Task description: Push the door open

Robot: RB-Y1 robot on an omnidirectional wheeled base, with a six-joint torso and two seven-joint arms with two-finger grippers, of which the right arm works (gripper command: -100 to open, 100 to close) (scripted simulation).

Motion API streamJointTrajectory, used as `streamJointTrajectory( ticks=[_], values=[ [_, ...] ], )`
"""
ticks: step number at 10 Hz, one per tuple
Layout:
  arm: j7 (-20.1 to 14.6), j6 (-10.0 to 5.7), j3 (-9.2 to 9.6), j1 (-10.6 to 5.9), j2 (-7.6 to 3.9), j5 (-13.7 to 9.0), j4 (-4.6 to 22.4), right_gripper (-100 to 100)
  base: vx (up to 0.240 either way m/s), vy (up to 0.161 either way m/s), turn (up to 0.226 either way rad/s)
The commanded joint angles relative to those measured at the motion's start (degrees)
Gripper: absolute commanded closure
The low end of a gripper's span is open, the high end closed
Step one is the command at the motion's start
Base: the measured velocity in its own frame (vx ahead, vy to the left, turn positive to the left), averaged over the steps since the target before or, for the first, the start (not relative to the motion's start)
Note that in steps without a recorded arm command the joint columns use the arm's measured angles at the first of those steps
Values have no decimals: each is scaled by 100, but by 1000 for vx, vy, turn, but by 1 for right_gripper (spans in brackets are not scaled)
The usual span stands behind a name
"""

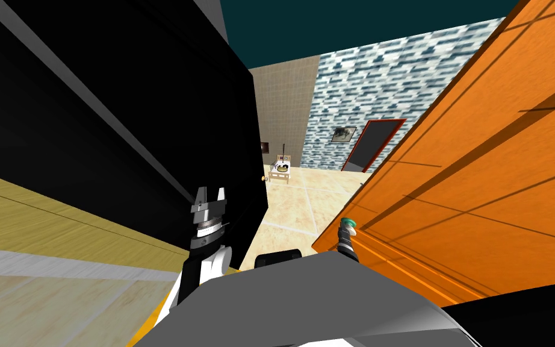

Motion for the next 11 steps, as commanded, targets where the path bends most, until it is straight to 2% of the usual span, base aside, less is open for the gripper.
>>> streamJointTrajectory(
  ticks=[1,2,11],
  values=[
    [19,111,-166,276,-60,-98,-237,100,12,-20,15],
    [-207,129,-196,237,-29,-123,-257,100,28,-46,-28],
    [-207,129,-196,237,-29,-123,-257,100,7,-6,-3]
  ],
)
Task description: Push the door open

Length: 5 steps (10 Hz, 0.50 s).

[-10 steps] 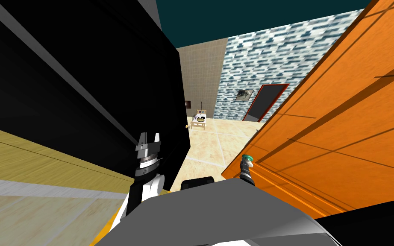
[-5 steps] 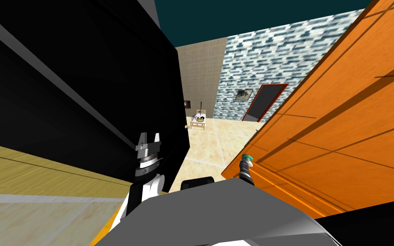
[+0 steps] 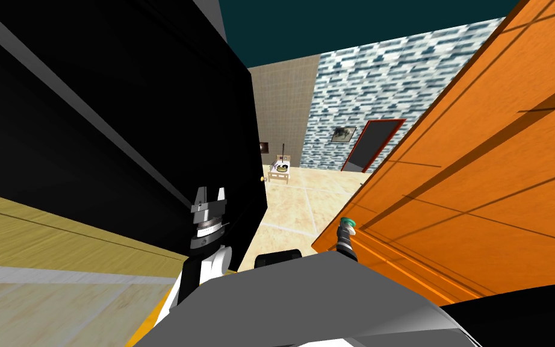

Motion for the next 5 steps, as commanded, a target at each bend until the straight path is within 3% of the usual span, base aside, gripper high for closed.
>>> streamJointTrajectory(
  ticks=[1,4,5],
  values=[
    [-171,3,21,-40,-8,-42,32,100,63,5,6],
    [-457,7,56,-107,-20,-112,86,100,88,-23,-48],
    [-706,11,88,-167,-32,-175,134,100,100,-60,-99]
  ],
)
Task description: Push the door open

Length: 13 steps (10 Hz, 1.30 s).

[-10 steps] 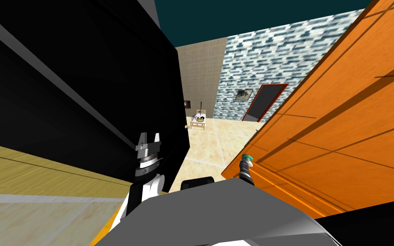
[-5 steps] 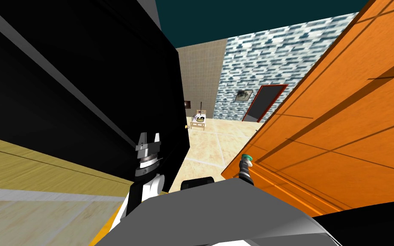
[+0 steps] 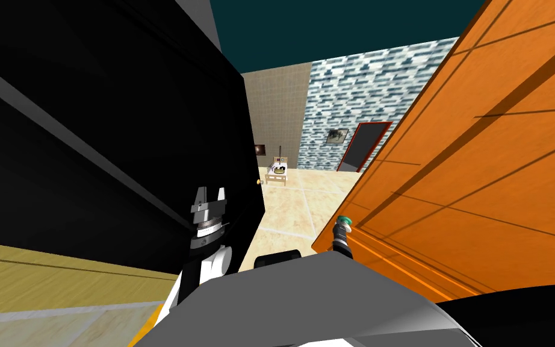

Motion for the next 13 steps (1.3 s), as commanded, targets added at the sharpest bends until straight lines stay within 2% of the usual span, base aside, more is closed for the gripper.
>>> streamJointTrajectory(
  ticks=[1,5,7,8,12,13],
  values=[
    [-161,35,-58,47,-72,-80,54,100,90,-55,-75],
    [-436,39,-24,-18,-84,-148,106,100,49,-22,-31],
    [-771,44,19,-99,-99,-232,171,100,61,-20,-58],
    [-771,44,19,-99,-99,-232,171,100,55,-24,-62],
    [-1315,53,88,-232,-124,-370,277,100,67,-30,-73],
    [-1315,53,88,-232,-124,-370,277,100,50,-15,-44]
  ],
)
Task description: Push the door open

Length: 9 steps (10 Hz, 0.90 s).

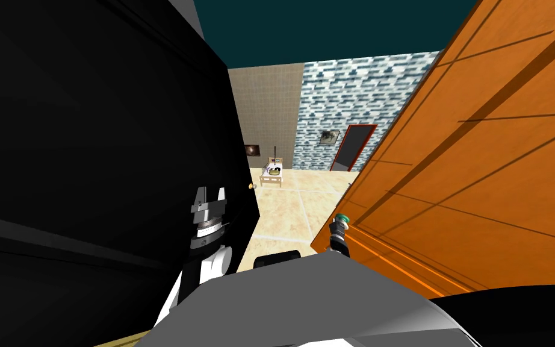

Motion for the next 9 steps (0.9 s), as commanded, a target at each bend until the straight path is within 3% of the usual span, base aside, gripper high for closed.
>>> streamJointTrajectory(
  ticks=[1,3,4,8,9],
  values=[
    [-261,3,-40,32,-65,-103,176,100,56,-27,-80],
    [-261,3,-40,32,-65,-103,176,100,31,-21,-7],
    [-456,6,-15,-16,-74,-153,214,100,35,-17,-57],
    [-456,6,-15,-16,-74,-153,214,100,18,-5,-13],
    [-664,9,12,-68,-83,-207,256,100,40,-14,-65]
  ],
)
